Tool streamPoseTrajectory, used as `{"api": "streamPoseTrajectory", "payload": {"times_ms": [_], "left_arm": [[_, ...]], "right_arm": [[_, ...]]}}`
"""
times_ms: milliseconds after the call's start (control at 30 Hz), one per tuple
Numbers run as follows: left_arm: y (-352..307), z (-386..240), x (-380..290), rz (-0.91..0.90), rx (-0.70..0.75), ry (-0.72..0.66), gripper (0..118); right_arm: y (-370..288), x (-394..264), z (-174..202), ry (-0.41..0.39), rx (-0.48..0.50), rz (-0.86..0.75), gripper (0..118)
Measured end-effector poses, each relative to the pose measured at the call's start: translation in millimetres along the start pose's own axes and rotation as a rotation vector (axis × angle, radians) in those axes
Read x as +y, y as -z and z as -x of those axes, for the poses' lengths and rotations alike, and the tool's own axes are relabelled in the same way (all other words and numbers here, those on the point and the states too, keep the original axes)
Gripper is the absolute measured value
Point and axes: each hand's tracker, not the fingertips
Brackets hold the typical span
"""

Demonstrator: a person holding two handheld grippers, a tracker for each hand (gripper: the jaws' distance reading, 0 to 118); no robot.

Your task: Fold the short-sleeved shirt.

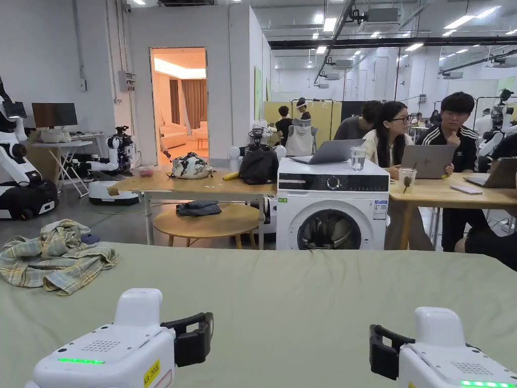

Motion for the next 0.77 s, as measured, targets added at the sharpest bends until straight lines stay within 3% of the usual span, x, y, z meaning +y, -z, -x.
{"api": "streamPoseTrajectory", "payload": {"times_ms": [67, 133, 300, 567, 767], "left_arm": [[0.2, -1.0, -2.6, 0.001, 0.003, 0.005, 88], [1.1, -1.3, -3.7, 0.004, 0.007, 0.011, 88], [1.3, -2.1, -5.8, 0.001, 0.016, 0.009, 88], [-3.9, -5.1, -8.4, -0.034, 0.038, 0.026, 88], [-4.8, -12.5, -15.5, -0.065, 0.057, 0.052, 88]], "right_arm": [[-2.4, -2.8, 7.4, -0.085, -0.048, -0.023, 79], [-1.9, -6.5, 10.5, -0.138, -0.036, -0.047, 79], [-1.1, -6.5, 13.0, -0.131, -0.017, -0.051, 79], [-3.7, -8.0, 6.4, -0.046, 0.019, -0.021, 79], [-3.4, -16.5, 8.6, -0.066, 0.031, -0.009, 79]]}}
